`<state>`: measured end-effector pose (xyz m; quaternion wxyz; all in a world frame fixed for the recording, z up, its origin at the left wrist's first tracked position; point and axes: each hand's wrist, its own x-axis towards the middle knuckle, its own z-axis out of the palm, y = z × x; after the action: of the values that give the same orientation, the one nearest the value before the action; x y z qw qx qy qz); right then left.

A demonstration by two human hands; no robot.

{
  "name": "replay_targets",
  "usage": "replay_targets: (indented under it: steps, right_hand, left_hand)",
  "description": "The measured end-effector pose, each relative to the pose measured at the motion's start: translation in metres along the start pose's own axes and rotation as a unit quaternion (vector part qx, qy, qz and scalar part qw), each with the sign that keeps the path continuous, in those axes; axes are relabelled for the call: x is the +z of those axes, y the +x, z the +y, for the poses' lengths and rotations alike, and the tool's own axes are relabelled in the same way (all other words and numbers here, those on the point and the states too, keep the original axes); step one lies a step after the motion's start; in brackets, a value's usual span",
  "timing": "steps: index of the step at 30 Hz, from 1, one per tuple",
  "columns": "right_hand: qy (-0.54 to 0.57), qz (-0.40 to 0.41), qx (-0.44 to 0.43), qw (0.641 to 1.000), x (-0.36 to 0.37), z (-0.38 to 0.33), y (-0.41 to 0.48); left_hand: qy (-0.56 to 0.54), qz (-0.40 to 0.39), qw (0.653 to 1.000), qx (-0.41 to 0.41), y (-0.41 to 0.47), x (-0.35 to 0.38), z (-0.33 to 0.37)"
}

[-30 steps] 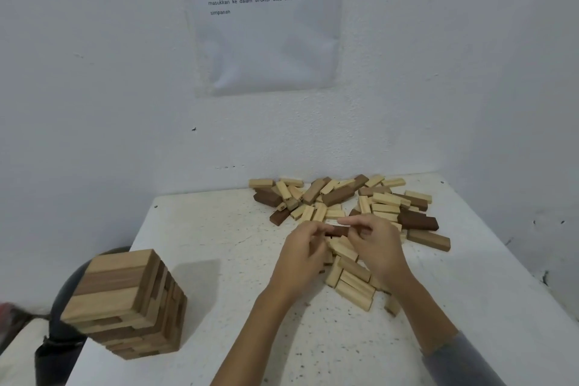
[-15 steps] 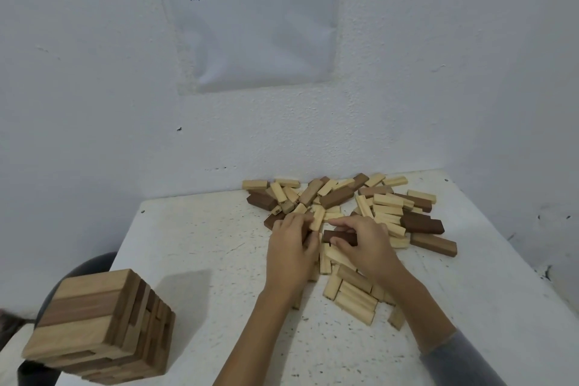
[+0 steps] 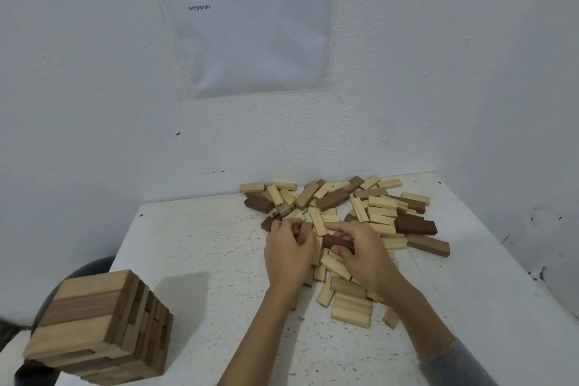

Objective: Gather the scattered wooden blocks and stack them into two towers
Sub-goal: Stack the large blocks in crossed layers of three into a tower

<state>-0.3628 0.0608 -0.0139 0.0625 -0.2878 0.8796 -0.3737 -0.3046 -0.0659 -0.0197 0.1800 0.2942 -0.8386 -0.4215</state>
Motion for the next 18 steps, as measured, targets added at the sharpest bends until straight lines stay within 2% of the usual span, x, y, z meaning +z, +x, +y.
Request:
replay_targets:
  steps: [4,7,9,12,18]
  right_hand:
    - [0.079,0.059,-0.005,0.995,-0.004,-0.002,-0.005]
    - [0.122,0.096,-0.009,0.988,-0.007,-0.001,-0.003]
    - [0.172,0.096,0.002,0.98,-0.007,-0.001,0.001]
    - [0.231,0.085,0.03,0.969,-0.008,0.001,0.009]
    - [0.138,0.086,-0.015,0.987,-0.014,0.003,0.025]
  left_hand:
    - [-0.015,-0.032,0.999,-0.04,0.005,0.001,0.008]
    - [0.04,-0.054,0.996,-0.056,0.009,0.001,0.019]
    - [0.076,-0.068,0.993,-0.059,0.011,0.003,0.021]
    - [0.03,-0.072,0.995,-0.058,0.015,0.006,0.014]
    - [-0.093,-0.029,0.995,0.008,0.011,-0.003,0.005]
